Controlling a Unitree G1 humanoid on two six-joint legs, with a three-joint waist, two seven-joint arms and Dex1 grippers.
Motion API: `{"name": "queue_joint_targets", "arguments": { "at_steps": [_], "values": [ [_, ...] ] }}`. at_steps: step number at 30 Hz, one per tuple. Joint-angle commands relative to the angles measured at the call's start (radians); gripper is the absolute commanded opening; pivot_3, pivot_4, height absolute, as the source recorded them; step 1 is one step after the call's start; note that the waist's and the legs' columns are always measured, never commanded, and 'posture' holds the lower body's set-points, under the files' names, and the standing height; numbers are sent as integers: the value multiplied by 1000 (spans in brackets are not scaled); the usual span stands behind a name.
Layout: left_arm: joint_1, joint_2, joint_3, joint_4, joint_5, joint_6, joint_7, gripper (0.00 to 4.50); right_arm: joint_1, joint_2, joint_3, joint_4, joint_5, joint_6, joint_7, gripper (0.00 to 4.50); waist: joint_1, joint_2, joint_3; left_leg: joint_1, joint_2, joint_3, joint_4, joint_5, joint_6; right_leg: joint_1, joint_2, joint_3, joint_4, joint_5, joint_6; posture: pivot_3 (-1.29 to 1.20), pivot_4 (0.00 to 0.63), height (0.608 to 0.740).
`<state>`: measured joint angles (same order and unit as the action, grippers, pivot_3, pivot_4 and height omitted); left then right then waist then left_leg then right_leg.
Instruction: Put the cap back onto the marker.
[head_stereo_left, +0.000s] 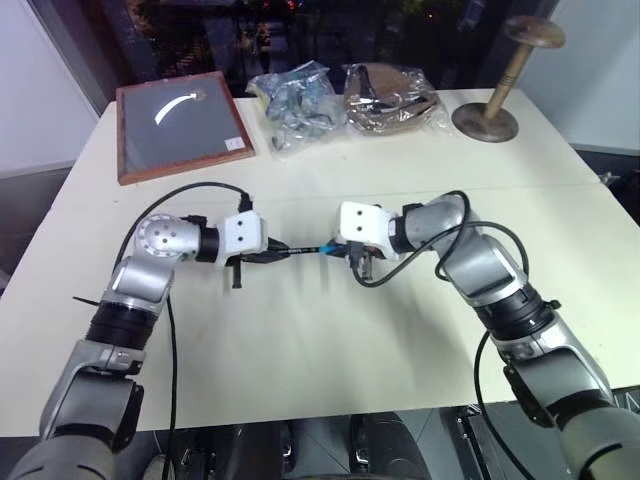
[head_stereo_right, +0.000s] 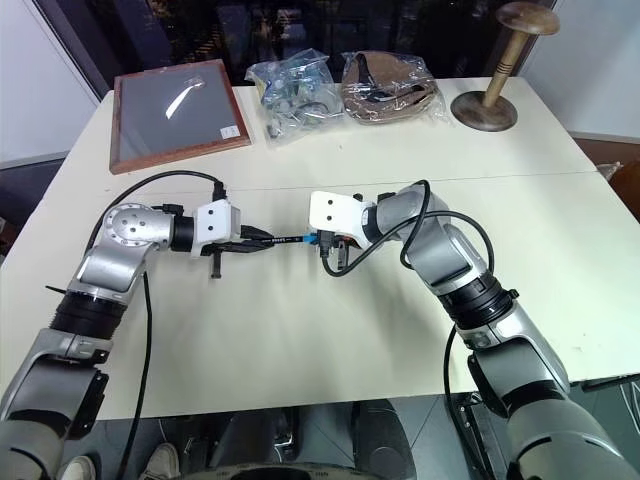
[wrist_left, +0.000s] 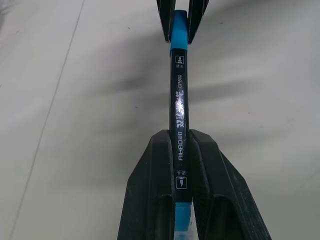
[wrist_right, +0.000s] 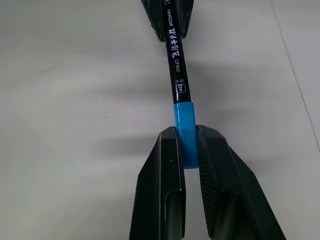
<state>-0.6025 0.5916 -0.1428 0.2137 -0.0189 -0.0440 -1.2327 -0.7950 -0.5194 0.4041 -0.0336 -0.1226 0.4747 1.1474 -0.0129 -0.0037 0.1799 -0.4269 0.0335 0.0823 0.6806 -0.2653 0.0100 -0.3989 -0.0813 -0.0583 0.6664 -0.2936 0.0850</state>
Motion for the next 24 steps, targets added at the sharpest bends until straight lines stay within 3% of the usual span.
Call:
{"name": "queue_joint_targets", "arguments": {
  "at_steps": [1, 2, 6, 8, 12, 17, 24],
  "values": [
    [21, 2, 34, -90, -53, 21, 42, 0, -10, 1, -12, -21, 38, -56, 14, 53, 0, 0, 0, 0, 0, 0, 0, 0, 0, 0, 0, 0, 0, 0, 0, 0, 150, 740],
    [36, 9, 40, -104, -57, 32, 47, 0, -10, -6, -15, -15, 37, -63, 16, 53, -1, 0, 0, 0, 0, 0, 0, 0, 0, 0, 0, 0, 0, 0, 0, 0, 150, 740],
    [102, 46, 66, -165, -76, 70, 71, 0, -18, -29, -24, 17, 36, -93, 19, 1733, -1, 0, 0, 0, 0, 0, 0, 0, 0, 0, 0, 0, 0, 0, 0, 0, 150, 740],
    [132, 64, 77, -193, -87, 89, 85, 0, -24, -38, -28, 33, 36, -105, 17, 2895, -1, 0, 0, 0, 0, 0, 0, 0, 0, 0, 0, 0, 0, 0, 0, 0, 150, 740],
    [199, 99, 108, -261, -111, 138, 116, 0, -33, -58, -39, 58, 35, -129, 11, 4477, 0, 0, 0, 0, 0, 0, 0, 0, 0, 0, 0, 0, 0, 0, 0, 0, 150, 740],
    [285, 121, 171, -374, -161, 261, 183, 0, -38, -79, -80, 53, 54, -111, -3, 4477, 0, 0, 0, 0, 0, 0, 0, 0, 0, 0, -1, 0, 0, 0, 0, 0, 150, 740],
    [390, 26, 297, -622, -304, 691, 449, 0, 66, -108, -132, -98, 96, 7, -42, 4477, 0, 0, 0, 0, 0, -1, -1, 0, 0, 1, -4, 1, 0, 0, 0, 0, 150, 740]
  ]
}}
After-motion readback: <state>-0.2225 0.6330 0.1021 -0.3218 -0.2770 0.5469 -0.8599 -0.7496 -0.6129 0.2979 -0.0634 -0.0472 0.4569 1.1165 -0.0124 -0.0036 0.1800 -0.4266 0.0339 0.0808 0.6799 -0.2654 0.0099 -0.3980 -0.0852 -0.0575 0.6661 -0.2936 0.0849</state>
